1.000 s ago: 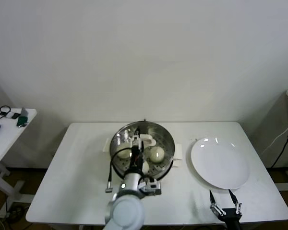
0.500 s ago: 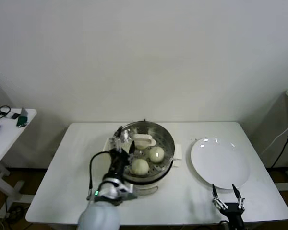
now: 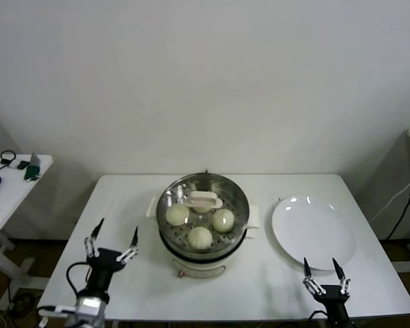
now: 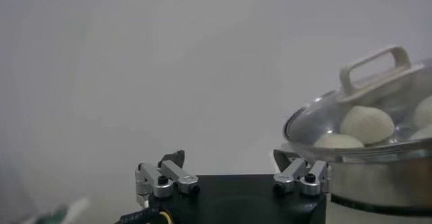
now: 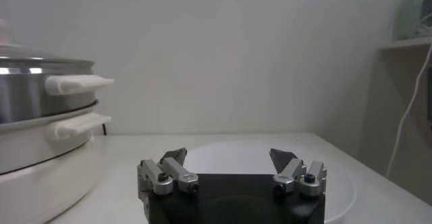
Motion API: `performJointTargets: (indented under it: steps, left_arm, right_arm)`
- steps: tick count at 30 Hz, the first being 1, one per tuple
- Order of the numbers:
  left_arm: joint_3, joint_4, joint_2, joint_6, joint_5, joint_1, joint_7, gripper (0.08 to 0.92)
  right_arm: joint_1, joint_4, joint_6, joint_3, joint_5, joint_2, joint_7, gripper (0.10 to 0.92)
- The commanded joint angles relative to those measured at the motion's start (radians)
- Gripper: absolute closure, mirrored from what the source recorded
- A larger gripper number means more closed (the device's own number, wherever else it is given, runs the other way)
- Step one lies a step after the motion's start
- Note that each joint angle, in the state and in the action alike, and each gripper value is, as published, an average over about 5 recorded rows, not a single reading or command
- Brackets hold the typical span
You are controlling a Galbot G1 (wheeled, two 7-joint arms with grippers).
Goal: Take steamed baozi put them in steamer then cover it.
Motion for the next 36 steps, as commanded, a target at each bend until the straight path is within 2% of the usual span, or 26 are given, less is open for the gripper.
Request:
performJointTargets:
  steps: [1, 5, 16, 36]
  left_arm:
    - [-0.122, 0.141, -0.043, -0.311, -0.380, 0.161, 0.028, 0.177]
    - [-0.118, 0.208, -0.048, -0.350, -0.385, 0.147, 0.054, 0.177]
    - [-0.107, 0.264, -0.066, -0.398, -0.364, 0.150, 0.107, 0.177]
    - [-0.100, 0.237, -0.086, -0.378, -0.354, 0.146, 0.120, 0.177]
  right_arm:
    - [0.015, 0.003, 0.007, 0.000, -0.003, 0.002, 0.015, 0.203]
    - [0.016, 0.003, 0.012, -0.002, 0.005, -0.007, 0.017, 0.203]
    - [0.023, -0.007, 0.003, -0.006, 0.006, -0.024, 0.022, 0.203]
    - [0.035, 0.002, -0.008, -0.034, -0.009, -0.015, 0.017, 0.203]
